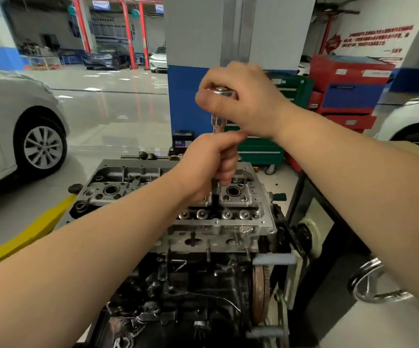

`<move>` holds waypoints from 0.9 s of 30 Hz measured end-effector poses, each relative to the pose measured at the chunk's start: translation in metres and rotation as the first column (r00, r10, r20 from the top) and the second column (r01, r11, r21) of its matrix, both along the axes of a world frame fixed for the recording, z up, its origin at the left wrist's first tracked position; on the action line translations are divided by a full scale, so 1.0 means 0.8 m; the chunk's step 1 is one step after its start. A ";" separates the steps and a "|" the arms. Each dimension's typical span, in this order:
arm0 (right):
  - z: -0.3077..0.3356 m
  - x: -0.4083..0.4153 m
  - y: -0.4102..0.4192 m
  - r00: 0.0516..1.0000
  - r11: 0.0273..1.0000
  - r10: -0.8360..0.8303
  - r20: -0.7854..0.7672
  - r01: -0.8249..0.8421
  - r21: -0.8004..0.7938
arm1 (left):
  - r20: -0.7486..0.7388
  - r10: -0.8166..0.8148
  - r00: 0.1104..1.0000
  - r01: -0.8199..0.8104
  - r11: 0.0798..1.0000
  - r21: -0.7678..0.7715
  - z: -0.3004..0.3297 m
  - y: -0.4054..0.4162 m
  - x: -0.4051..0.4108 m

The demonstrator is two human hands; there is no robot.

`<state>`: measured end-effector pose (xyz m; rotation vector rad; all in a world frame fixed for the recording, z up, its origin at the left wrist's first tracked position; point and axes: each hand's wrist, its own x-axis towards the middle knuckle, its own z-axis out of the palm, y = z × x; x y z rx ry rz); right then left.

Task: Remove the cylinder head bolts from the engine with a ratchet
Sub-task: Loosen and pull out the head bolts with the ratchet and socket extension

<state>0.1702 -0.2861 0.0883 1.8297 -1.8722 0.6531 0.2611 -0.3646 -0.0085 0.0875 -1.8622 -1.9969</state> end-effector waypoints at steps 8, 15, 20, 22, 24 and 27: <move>-0.016 0.042 0.027 0.643 0.705 -0.707 -0.296 0.606 -0.367 | -0.111 0.033 0.993 -0.033 0.999 0.005 0.001 -0.010 -0.005; -0.011 0.003 -0.004 0.892 0.984 0.162 0.422 -0.113 -0.137 | -0.071 0.109 0.992 -0.110 0.994 -0.008 0.004 0.007 -0.006; -0.008 0.015 -0.009 0.948 0.938 -0.314 -0.052 0.301 -0.175 | -0.080 0.117 0.990 -0.114 0.993 0.039 0.001 0.000 -0.006; -0.004 0.022 0.003 0.756 0.776 -0.627 -0.190 0.582 -0.245 | -0.088 0.145 0.985 -0.144 0.989 0.027 -0.001 0.001 -0.008; -0.006 0.027 0.008 0.700 0.724 -0.686 -0.200 0.629 -0.284 | -0.100 0.191 0.976 -0.192 0.981 -0.001 0.000 0.006 -0.011; -0.004 0.014 -0.001 0.852 0.852 -0.505 -0.134 0.469 -0.231 | -0.095 0.237 0.967 -0.238 0.971 0.005 0.001 0.012 -0.011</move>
